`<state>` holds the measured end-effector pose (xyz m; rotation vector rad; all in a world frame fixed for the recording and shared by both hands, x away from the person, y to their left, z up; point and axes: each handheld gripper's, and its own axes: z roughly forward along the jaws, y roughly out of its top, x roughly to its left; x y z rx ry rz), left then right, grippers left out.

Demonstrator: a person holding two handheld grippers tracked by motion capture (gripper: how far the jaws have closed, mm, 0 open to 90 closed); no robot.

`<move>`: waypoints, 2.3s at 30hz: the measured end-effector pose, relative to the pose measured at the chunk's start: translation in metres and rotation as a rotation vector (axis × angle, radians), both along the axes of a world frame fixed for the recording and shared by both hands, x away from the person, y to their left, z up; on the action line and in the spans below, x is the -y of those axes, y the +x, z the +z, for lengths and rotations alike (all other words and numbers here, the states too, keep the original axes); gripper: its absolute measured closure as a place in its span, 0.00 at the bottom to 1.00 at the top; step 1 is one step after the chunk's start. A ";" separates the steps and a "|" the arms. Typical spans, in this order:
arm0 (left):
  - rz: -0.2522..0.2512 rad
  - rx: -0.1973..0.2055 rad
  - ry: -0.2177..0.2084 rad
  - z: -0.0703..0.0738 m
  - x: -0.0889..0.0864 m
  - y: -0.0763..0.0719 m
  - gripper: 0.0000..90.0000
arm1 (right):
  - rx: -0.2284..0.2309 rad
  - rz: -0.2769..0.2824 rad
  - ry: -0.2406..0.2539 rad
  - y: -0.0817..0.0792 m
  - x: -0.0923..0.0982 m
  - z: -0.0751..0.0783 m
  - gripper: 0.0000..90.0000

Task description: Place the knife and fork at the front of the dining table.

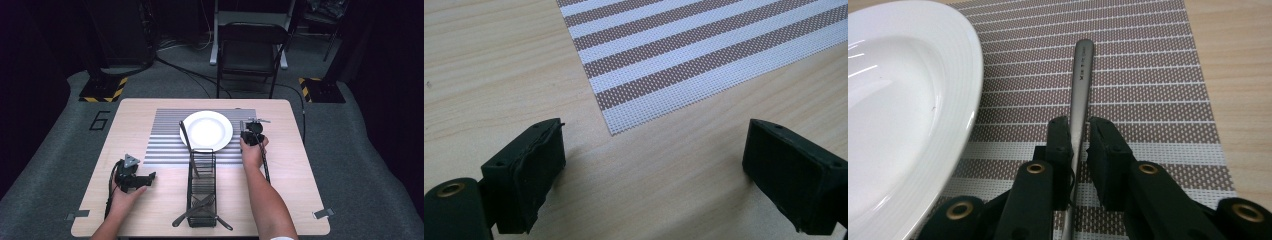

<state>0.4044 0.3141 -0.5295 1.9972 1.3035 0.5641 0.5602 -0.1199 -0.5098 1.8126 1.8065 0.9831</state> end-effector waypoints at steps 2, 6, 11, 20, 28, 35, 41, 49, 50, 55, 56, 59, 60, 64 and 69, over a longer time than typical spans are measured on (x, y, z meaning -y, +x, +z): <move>0.001 0.001 -0.001 0.000 0.000 0.000 0.11 | 0.001 0.002 0.000 -0.002 0.002 0.005 0.84; -0.001 0.000 0.001 0.000 0.000 0.000 0.11 | 0.003 0.015 -0.018 -0.006 0.005 0.011 0.81; 0.000 0.000 0.000 0.000 0.000 0.000 0.11 | 0.022 0.038 -0.019 -0.018 0.011 0.022 0.75; 0.001 -0.003 0.001 0.000 0.000 0.000 0.11 | 0.069 0.127 -0.006 -0.054 0.017 0.040 0.67; -0.011 -0.007 0.005 0.001 0.000 0.000 0.10 | 0.117 0.212 0.000 -0.092 0.023 0.052 0.58; -0.007 0.010 -0.007 0.000 0.001 -0.001 0.13 | 0.148 0.239 0.002 -0.119 0.036 0.047 0.55; -0.011 0.025 -0.011 0.000 0.001 -0.001 0.22 | 0.157 0.282 -0.022 -0.138 0.042 0.038 0.53; 0.008 0.015 -0.033 0.005 -0.001 -0.006 0.49 | 0.194 0.338 -0.012 -0.143 0.043 0.036 0.54; 0.011 0.013 -0.032 0.006 0.000 -0.006 0.49 | 0.196 0.341 -0.012 -0.143 0.043 0.036 0.54; -0.007 0.010 -0.033 0.010 0.003 -0.006 0.51 | 0.209 0.376 -0.028 -0.145 0.043 0.034 0.55; -0.014 0.005 -0.036 0.011 0.004 -0.007 0.51 | 0.209 0.378 -0.030 -0.146 0.042 0.034 0.55; -0.014 0.014 -0.048 0.014 0.007 -0.006 0.51 | 0.213 0.372 -0.036 -0.146 0.042 0.033 0.55; -0.016 0.014 -0.054 0.015 0.007 -0.005 0.51 | 0.213 0.372 -0.038 -0.146 0.043 0.033 0.55; -0.027 0.026 -0.055 0.020 0.011 -0.005 0.51 | 0.214 0.374 -0.043 -0.146 0.044 0.031 0.55; -0.035 0.035 -0.079 0.028 0.018 -0.005 0.51 | 0.217 0.374 -0.051 -0.146 0.047 0.031 0.56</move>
